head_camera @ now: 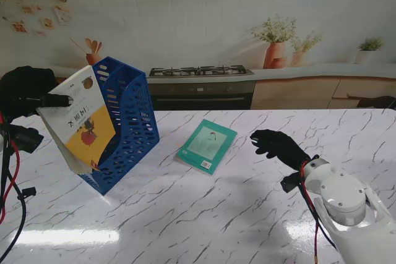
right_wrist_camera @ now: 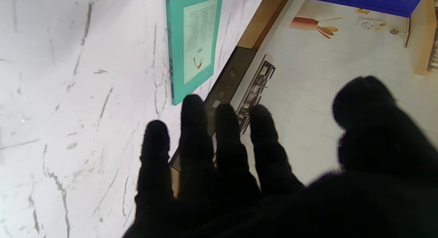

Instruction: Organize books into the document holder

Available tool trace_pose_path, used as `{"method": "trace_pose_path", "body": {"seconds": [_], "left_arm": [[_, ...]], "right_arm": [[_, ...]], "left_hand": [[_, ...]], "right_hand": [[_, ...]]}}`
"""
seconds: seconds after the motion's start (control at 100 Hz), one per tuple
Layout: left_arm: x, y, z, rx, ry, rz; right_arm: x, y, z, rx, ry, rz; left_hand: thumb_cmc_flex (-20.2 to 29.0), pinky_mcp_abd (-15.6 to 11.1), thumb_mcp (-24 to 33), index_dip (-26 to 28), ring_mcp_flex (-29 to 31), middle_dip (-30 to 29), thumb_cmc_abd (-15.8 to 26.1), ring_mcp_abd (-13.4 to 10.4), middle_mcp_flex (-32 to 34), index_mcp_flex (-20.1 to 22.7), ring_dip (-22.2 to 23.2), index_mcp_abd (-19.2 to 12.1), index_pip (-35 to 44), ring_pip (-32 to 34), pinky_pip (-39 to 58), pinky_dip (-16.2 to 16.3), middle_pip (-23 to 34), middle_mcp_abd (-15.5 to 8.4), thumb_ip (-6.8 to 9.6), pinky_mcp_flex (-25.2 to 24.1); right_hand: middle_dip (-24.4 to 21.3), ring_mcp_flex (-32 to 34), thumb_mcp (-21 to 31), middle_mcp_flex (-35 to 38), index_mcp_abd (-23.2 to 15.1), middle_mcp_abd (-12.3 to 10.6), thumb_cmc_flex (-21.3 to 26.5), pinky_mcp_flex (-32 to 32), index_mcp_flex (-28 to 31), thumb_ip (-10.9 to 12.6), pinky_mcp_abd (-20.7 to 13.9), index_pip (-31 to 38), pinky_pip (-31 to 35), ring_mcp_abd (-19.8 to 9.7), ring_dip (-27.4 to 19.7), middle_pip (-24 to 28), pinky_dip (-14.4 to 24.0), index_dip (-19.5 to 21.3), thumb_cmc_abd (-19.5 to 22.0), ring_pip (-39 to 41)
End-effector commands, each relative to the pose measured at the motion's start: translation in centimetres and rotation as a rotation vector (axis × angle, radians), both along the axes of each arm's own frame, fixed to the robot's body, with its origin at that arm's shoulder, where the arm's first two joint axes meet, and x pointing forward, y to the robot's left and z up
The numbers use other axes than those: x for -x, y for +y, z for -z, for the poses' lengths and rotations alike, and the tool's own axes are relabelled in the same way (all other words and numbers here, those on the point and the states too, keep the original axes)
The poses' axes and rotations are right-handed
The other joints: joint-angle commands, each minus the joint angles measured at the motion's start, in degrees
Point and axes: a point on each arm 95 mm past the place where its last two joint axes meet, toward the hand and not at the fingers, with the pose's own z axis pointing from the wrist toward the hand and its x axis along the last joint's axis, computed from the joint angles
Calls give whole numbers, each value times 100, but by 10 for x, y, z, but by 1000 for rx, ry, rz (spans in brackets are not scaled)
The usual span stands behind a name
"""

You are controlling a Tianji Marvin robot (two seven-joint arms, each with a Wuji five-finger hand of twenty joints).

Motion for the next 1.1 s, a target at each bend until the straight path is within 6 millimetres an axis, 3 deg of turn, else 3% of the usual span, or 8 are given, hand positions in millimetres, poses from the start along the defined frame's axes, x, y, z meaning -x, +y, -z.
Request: {"method": "trace_pose_path", "body": {"seconds": [0.0,0.37,1.09], "left_arm": [[-6,5,1,-14,6,-5],[-35,20,10,16,41,-27],[-95,24,43,8,22,110]], "right_arm": [[1,5,2,-9,2,-8],[2,5,4,-6,12,-1],[4,1,5,1,42,15]], "left_hand": [[542,-1162,531,145,11,102,187,-576,700,220,-89,23,399,175,1282,-21,-80,-578,428,48],[541,-1115,492,145,10,141,166,-562,685,220,-76,-32,391,162,1244,-52,-178,-646,375,40],[499,-1014,441,147,6,279,188,-519,620,192,-60,-183,384,96,1210,-125,-295,-854,243,31]], "right_hand": [[68,28,-62,132,-28,-173,-182,-15,113,210,1361,65,-12,-136,16,65,7,-93,64,-18],[55,42,-68,171,-35,-155,-189,-37,134,215,1403,75,-24,-98,10,45,6,-97,32,-28],[68,3,-76,119,-29,-175,-250,-43,106,205,1360,64,-41,-132,10,50,-4,-99,119,-38]]}}
